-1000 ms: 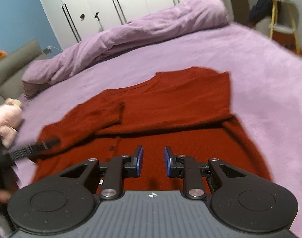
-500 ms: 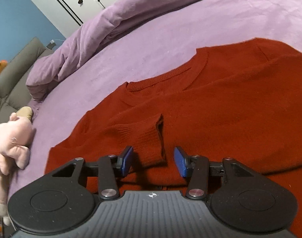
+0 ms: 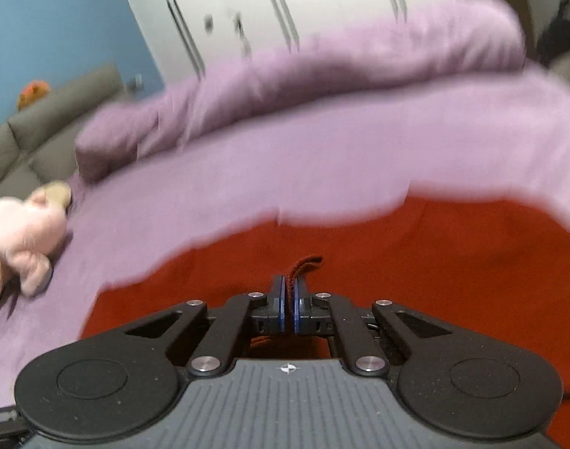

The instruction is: Fold small clothes

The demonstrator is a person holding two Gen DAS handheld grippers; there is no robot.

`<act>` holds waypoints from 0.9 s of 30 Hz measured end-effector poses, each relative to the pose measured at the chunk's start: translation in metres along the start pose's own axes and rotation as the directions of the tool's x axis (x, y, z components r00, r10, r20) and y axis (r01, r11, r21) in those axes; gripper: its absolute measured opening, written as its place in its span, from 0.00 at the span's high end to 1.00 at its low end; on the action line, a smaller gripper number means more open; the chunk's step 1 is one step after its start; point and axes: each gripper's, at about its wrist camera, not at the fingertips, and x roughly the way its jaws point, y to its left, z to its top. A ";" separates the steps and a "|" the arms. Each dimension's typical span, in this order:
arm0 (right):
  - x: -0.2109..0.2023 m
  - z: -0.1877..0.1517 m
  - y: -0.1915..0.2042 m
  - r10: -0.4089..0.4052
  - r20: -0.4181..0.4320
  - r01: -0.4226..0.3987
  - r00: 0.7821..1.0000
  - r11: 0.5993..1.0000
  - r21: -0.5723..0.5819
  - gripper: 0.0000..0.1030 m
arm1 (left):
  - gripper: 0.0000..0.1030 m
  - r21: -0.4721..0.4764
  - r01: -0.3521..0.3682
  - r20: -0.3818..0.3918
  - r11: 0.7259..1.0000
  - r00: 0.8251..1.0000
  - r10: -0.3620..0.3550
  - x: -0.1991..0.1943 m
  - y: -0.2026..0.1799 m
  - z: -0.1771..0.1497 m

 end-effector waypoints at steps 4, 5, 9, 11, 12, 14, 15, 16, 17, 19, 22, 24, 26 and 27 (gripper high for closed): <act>-0.033 0.003 -0.023 -0.200 0.154 0.210 0.968 0.976 -0.050 0.97 | 0.42 -0.013 0.009 -0.003 1.000 1.000 -0.009 0.006 -0.002 0.004; -0.033 0.000 -0.036 -0.245 0.139 0.253 0.960 0.967 -0.042 0.97 | 0.42 -0.015 0.011 -0.009 1.000 1.000 -0.011 0.009 -0.004 0.004; -0.027 -0.016 -0.084 -0.320 0.042 0.320 0.946 0.947 0.013 0.97 | 0.42 -0.009 0.008 -0.037 1.000 0.999 -0.009 0.020 -0.010 0.007; -0.028 -0.021 -0.100 -0.328 0.020 0.327 0.945 0.944 0.050 0.96 | 0.42 -0.007 0.012 -0.043 1.000 0.999 -0.013 0.022 -0.011 0.008; -0.029 -0.022 -0.107 -0.309 0.015 0.307 0.951 0.949 0.075 0.95 | 0.42 -0.006 0.014 -0.045 1.000 0.999 -0.014 0.022 -0.011 0.009; -0.027 -0.025 -0.116 -0.256 -0.012 0.255 0.967 0.957 0.137 0.93 | 0.42 -0.001 0.018 -0.050 1.000 0.999 -0.018 0.021 -0.011 0.010; -0.025 -0.026 -0.123 -0.236 -0.027 0.236 0.971 0.955 0.178 0.87 | 0.42 -0.001 0.021 -0.050 1.000 0.999 -0.021 0.020 -0.011 0.010; -0.023 -0.026 -0.128 -0.225 -0.042 0.229 0.973 0.950 0.212 0.76 | 0.42 -0.001 0.023 -0.052 1.000 0.998 -0.023 0.019 -0.011 0.010; -0.021 -0.027 -0.134 -0.215 -0.060 0.223 0.975 0.944 0.242 0.72 | 0.42 0.000 0.026 -0.054 1.000 0.998 -0.026 0.018 -0.010 0.009; -0.015 -0.032 -0.140 -0.181 -0.081 0.196 0.980 0.936 0.292 0.70 | 0.42 0.007 0.026 -0.054 1.000 0.998 -0.026 0.017 -0.012 0.008; -0.006 -0.036 -0.134 -0.168 -0.085 0.185 0.982 0.943 0.276 0.76 | 0.42 0.027 0.018 -0.060 0.999 0.998 -0.016 0.018 -0.014 0.008; -0.001 -0.033 -0.124 -0.178 -0.092 0.194 0.980 0.958 0.213 0.96 | 0.42 0.034 0.010 -0.060 0.999 0.998 -0.008 0.018 -0.016 0.009; -0.003 -0.025 -0.108 -0.220 -0.064 0.226 0.973 0.968 0.111 0.96 | 0.42 0.036 0.011 -0.054 0.999 0.998 -0.009 0.016 -0.017 0.011; -0.010 -0.021 -0.099 -0.267 -0.012 0.267 0.964 0.962 0.047 0.96 | 0.42 0.038 0.013 -0.049 0.999 0.999 -0.011 0.015 -0.018 0.012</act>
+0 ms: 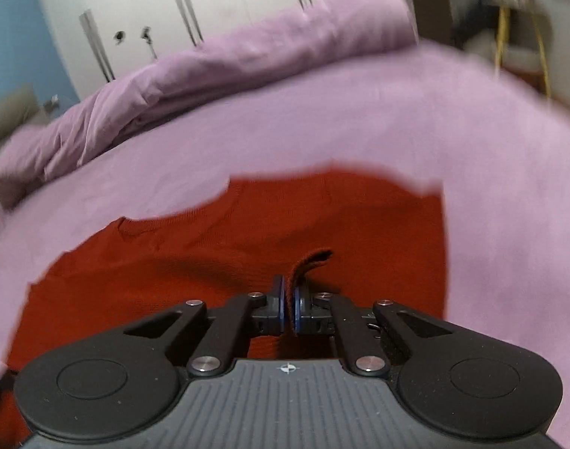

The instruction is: Fold small clothes

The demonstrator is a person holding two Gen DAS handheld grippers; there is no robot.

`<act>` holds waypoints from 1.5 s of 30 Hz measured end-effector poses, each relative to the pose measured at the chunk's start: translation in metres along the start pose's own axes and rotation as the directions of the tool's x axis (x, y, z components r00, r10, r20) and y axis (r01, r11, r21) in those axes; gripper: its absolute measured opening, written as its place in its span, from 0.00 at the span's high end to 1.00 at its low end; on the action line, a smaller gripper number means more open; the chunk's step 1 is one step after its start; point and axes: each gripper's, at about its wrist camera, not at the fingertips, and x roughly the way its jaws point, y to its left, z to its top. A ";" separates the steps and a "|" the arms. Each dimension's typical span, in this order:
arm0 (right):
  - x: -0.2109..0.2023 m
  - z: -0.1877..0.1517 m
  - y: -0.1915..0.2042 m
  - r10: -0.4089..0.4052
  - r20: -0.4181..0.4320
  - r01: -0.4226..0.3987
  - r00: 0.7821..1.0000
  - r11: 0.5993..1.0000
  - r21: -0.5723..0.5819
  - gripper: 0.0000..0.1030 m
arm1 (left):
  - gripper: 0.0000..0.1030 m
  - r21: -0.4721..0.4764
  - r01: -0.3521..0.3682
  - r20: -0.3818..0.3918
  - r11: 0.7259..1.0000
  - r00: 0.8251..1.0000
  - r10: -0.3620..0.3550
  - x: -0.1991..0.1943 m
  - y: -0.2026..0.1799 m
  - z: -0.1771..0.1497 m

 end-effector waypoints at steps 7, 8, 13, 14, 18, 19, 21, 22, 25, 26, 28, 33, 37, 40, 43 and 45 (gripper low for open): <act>-0.007 0.010 -0.008 -0.200 0.107 0.211 0.974 0.972 -0.104 0.95 | 0.42 0.067 -0.029 0.007 0.997 1.000 0.029 -0.004 -0.013 0.005; 0.000 0.008 -0.011 -0.200 0.063 0.206 0.978 0.972 -0.110 0.95 | 0.42 0.067 -0.039 0.009 0.997 0.999 0.038 -0.007 -0.014 0.005; -0.016 0.000 -0.008 -0.235 0.092 0.239 0.968 0.970 -0.035 0.88 | 0.41 0.092 -0.004 0.071 0.996 0.998 -0.003 -0.014 -0.027 0.014; -0.018 -0.002 -0.002 -0.172 0.083 0.176 0.982 0.983 -0.045 0.88 | 0.41 0.097 0.001 0.067 0.995 0.998 -0.007 -0.009 -0.032 0.018; -0.006 -0.014 0.040 0.037 0.008 -0.034 0.999 0.980 -0.194 0.88 | 0.41 0.103 0.057 0.056 0.993 0.996 -0.063 0.024 -0.056 0.031; 0.000 -0.017 0.048 0.050 -0.003 -0.050 0.999 0.972 -0.228 0.88 | 0.41 0.119 0.058 0.052 0.991 0.997 -0.065 0.032 -0.061 0.033; 0.019 -0.019 0.056 0.005 -0.047 -0.018 0.999 0.965 -0.263 0.88 | 0.41 0.178 0.049 0.047 0.983 0.997 -0.058 0.049 -0.071 0.038; 0.027 -0.020 0.055 -0.028 -0.059 0.011 0.998 0.961 -0.275 0.88 | 0.41 0.204 0.029 0.043 0.979 0.998 -0.038 0.059 -0.074 0.040; 0.046 -0.012 0.041 -0.090 0.012 0.089 0.996 0.946 -0.312 0.89 | 0.39 0.231 -0.040 0.024 0.972 0.999 0.035 0.087 -0.075 0.044; 0.051 -0.010 0.039 -0.104 0.026 0.107 0.994 0.943 -0.314 0.89 | 0.38 0.227 -0.060 0.029 0.972 0.998 0.055 0.094 -0.074 0.045; 0.057 -0.004 0.034 -0.113 0.049 0.123 0.992 0.940 -0.318 0.90 | 0.30 0.219 -0.079 0.045 0.972 0.996 0.071 0.104 -0.071 0.047; 0.047 -0.002 0.026 -0.090 0.050 0.101 0.995 0.948 -0.301 0.89 | 0.30 0.225 -0.075 0.046 0.972 0.997 0.066 0.090 -0.063 0.043; 0.004 -0.015 0.018 -0.033 0.001 0.032 0.999 0.964 -0.264 0.89 | 0.32 0.235 -0.001 0.054 0.972 0.998 -0.012 0.054 -0.053 0.025; -0.015 -0.041 0.007 -0.067 -0.023 0.057 0.997 0.950 -0.308 0.89 | 0.29 0.268 0.000 0.016 0.963 1.000 -0.005 0.052 -0.050 0.008; -0.024 -0.050 -0.011 -0.059 -0.008 0.055 0.998 0.963 -0.263 0.89 | 0.29 0.279 -0.018 0.032 0.960 0.999 0.010 0.050 -0.049 0.003; -0.029 -0.043 -0.020 -0.073 -0.032 0.067 0.997 0.984 -0.163 0.89 | 0.30 0.245 -0.020 0.019 0.969 1.000 0.016 0.044 -0.049 0.006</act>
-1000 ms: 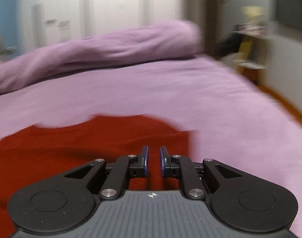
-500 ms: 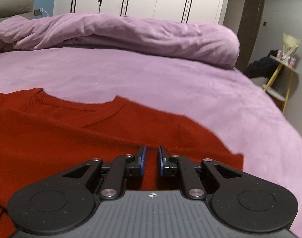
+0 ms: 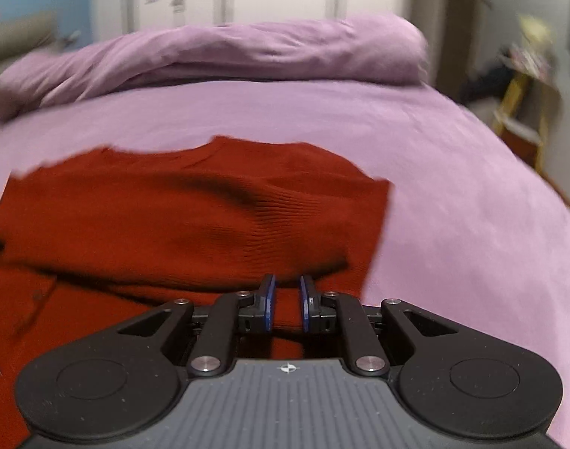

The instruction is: Fold small clothes

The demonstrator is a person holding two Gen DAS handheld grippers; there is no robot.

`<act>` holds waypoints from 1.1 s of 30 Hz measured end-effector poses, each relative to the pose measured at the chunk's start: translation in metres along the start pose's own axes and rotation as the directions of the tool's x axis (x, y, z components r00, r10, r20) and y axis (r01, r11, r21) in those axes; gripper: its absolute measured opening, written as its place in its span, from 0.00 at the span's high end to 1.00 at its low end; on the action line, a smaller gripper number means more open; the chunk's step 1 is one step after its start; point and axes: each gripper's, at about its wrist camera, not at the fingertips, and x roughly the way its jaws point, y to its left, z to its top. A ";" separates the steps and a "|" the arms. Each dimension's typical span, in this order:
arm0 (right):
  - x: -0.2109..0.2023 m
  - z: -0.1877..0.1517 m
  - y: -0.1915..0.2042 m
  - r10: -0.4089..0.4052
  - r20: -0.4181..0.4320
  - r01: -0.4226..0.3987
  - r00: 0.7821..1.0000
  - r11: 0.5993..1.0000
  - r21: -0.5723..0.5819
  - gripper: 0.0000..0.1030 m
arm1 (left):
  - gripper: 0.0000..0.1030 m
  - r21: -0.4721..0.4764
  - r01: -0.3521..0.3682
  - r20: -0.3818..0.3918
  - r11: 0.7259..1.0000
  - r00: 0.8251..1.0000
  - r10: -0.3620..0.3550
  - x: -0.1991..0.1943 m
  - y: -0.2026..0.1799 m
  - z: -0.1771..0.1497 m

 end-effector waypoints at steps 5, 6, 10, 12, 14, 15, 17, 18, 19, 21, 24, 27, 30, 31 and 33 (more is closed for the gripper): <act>-0.019 -0.006 -0.012 0.031 -0.014 -0.029 0.999 0.995 0.099 0.89 | 0.29 0.078 -0.023 0.005 0.997 1.000 0.023 -0.025 -0.005 -0.011; -0.021 -0.008 -0.011 0.032 -0.019 -0.031 0.999 0.996 0.089 0.89 | 0.29 0.089 -0.033 -0.008 0.995 0.999 0.034 -0.027 -0.005 -0.016; -0.039 -0.022 -0.012 0.029 -0.091 -0.022 0.995 0.996 0.084 0.85 | 0.29 0.023 -0.009 -0.047 1.000 0.999 0.010 -0.047 0.009 -0.043; -0.060 -0.034 -0.016 0.032 -0.094 -0.025 0.995 0.997 0.080 0.84 | 0.29 -0.018 -0.013 -0.049 1.000 0.999 0.012 -0.067 0.016 -0.055; -0.083 -0.047 -0.020 0.028 -0.114 -0.018 0.993 0.996 0.087 0.80 | 0.29 -0.038 -0.006 -0.043 0.999 0.999 0.005 -0.093 0.022 -0.069; -0.096 -0.055 -0.023 0.035 -0.127 -0.022 0.991 0.995 0.102 0.75 | 0.29 -0.042 -0.007 -0.049 0.999 0.999 0.005 -0.104 0.025 -0.076; -0.122 -0.071 -0.030 0.061 -0.154 -0.040 0.986 0.990 0.134 0.71 | 0.29 -0.050 -0.004 -0.061 0.999 0.998 0.001 -0.126 0.032 -0.093; -0.133 -0.079 -0.032 0.068 -0.166 -0.044 0.984 0.988 0.147 0.70 | 0.29 -0.053 -0.006 -0.076 0.999 0.997 0.002 -0.133 0.035 -0.099; -0.147 -0.089 -0.035 0.074 -0.183 -0.045 0.980 0.986 0.160 0.69 | 0.29 -0.065 -0.012 -0.100 0.998 0.995 0.005 -0.141 0.039 -0.107; -0.167 -0.103 -0.040 0.090 -0.202 -0.052 0.975 0.981 0.186 0.69 | 0.30 -0.102 -0.016 -0.142 0.995 0.990 0.001 -0.152 0.048 -0.122; -0.190 -0.117 -0.042 0.116 -0.212 -0.071 0.970 0.975 0.211 0.66 | 0.32 -0.172 -0.002 -0.189 0.985 0.982 -0.031 -0.168 0.060 -0.140; -0.201 -0.125 -0.046 0.117 -0.224 -0.067 0.968 0.974 0.218 0.66 | 0.34 -0.223 0.035 -0.202 0.974 0.976 -0.081 -0.177 0.068 -0.153; -0.195 -0.135 -0.055 0.217 -0.278 -0.120 0.936 0.938 0.326 0.66 | 0.43 -0.308 0.106 -0.236 0.945 0.954 -0.184 -0.176 0.077 -0.164; -0.193 -0.139 -0.058 0.247 -0.280 -0.137 0.928 0.922 0.362 0.66 | 0.43 -0.339 0.124 -0.236 0.932 0.948 -0.212 -0.174 0.080 -0.167; -0.188 -0.146 -0.062 0.290 -0.281 -0.157 0.915 0.897 0.413 0.66 | 0.43 -0.392 0.146 -0.229 0.908 0.940 -0.251 -0.172 0.087 -0.171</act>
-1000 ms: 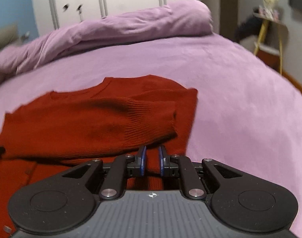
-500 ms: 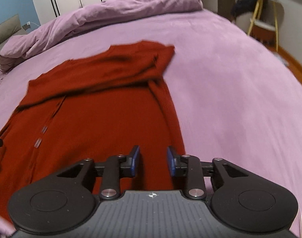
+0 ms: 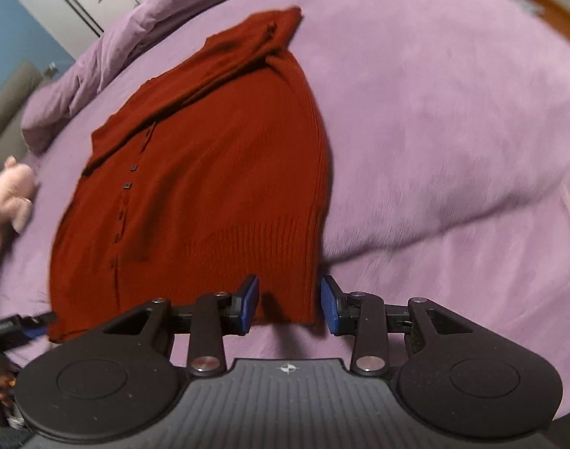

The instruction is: Fold small clothes

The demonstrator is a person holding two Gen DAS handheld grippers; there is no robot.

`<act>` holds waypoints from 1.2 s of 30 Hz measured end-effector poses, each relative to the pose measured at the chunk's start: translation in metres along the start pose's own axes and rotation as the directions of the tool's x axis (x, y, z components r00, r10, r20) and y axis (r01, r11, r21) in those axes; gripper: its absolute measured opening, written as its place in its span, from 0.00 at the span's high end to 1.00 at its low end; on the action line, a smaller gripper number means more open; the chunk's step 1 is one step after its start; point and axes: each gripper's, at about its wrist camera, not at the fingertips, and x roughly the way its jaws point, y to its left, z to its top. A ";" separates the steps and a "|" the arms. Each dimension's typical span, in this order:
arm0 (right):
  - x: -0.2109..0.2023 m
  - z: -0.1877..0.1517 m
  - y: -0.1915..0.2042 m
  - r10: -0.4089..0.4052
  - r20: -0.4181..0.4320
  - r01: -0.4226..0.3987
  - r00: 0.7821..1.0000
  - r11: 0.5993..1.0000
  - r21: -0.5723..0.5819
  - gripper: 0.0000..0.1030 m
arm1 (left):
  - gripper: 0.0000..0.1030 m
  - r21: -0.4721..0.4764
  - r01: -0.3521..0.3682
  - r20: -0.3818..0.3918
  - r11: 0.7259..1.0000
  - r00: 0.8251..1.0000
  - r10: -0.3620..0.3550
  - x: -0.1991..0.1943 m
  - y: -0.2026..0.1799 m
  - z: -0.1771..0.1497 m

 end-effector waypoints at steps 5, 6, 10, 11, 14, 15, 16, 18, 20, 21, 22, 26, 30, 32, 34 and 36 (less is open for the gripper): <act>0.004 -0.006 -0.014 0.061 -0.010 -0.060 0.998 0.995 0.085 0.78 | 0.63 -0.090 0.098 -0.038 0.991 0.994 -0.102 0.005 0.014 0.004; 0.005 -0.005 -0.016 0.072 -0.012 -0.071 0.997 0.993 0.097 0.81 | 0.69 -0.100 0.102 -0.052 0.990 0.993 -0.108 0.010 0.014 0.004; 0.011 -0.007 -0.018 0.081 -0.038 -0.076 0.996 0.991 0.113 0.95 | 0.88 -0.071 0.090 -0.074 0.993 0.993 -0.095 0.013 0.014 0.005; 0.010 -0.007 -0.019 0.085 -0.038 -0.080 0.996 0.990 0.114 0.95 | 0.90 -0.078 0.102 -0.074 0.992 0.991 -0.107 0.013 0.015 0.006; 0.008 -0.005 -0.020 0.118 -0.031 -0.113 0.993 0.985 0.130 0.96 | 0.92 -0.058 0.120 -0.054 0.991 0.991 -0.123 0.006 0.011 0.007; 0.006 -0.004 -0.021 0.139 -0.026 -0.134 0.990 0.981 0.143 0.96 | 0.92 -0.045 0.129 -0.041 0.991 0.991 -0.131 0.002 0.008 0.009; 0.004 -0.003 -0.022 0.167 -0.018 -0.162 0.986 0.973 0.163 0.96 | 0.93 -0.041 0.150 -0.021 0.988 0.988 -0.151 -0.003 0.004 0.012; -0.001 0.002 -0.023 0.208 0.008 -0.206 0.978 0.962 0.181 0.96 | 0.93 -0.050 0.192 0.022 0.980 0.981 -0.191 -0.014 -0.002 0.021; -0.007 0.011 -0.021 0.245 0.043 -0.249 0.969 0.952 0.180 0.96 | 0.93 -0.047 0.227 0.072 0.973 0.972 -0.223 -0.024 -0.009 0.034; -0.010 0.017 -0.019 0.261 0.062 -0.268 0.963 0.948 0.171 0.96 | 0.94 -0.034 0.238 0.101 0.971 0.967 -0.234 -0.030 -0.014 0.043; -0.012 0.023 -0.016 0.273 0.086 -0.284 0.958 0.946 0.157 0.96 | 0.95 -0.022 0.241 0.125 0.970 0.964 -0.236 -0.033 -0.019 0.050; -0.014 0.060 -0.001 0.280 0.176 -0.300 0.944 0.948 0.102 0.96 | 0.95 0.004 0.229 0.203 0.973 0.953 -0.225 -0.036 -0.035 0.087; -0.003 0.095 0.019 0.236 0.245 -0.252 0.940 0.967 0.038 0.96 | 0.95 0.034 0.155 0.248 0.987 0.956 -0.158 -0.019 -0.052 0.118; 0.011 0.112 0.027 0.187 0.267 -0.201 0.945 0.979 0.026 0.96 | 0.95 0.032 0.123 0.255 0.992 0.959 -0.127 -0.004 -0.058 0.131; 0.023 0.125 0.032 0.138 0.281 -0.149 0.950 0.989 0.018 0.96 | 0.95 0.034 0.088 0.256 0.996 0.962 -0.094 0.009 -0.060 0.142; 0.037 0.138 0.039 0.082 0.295 -0.082 0.952 0.997 -0.011 0.96 | 0.95 0.030 0.042 0.250 0.999 0.967 -0.049 0.022 -0.057 0.149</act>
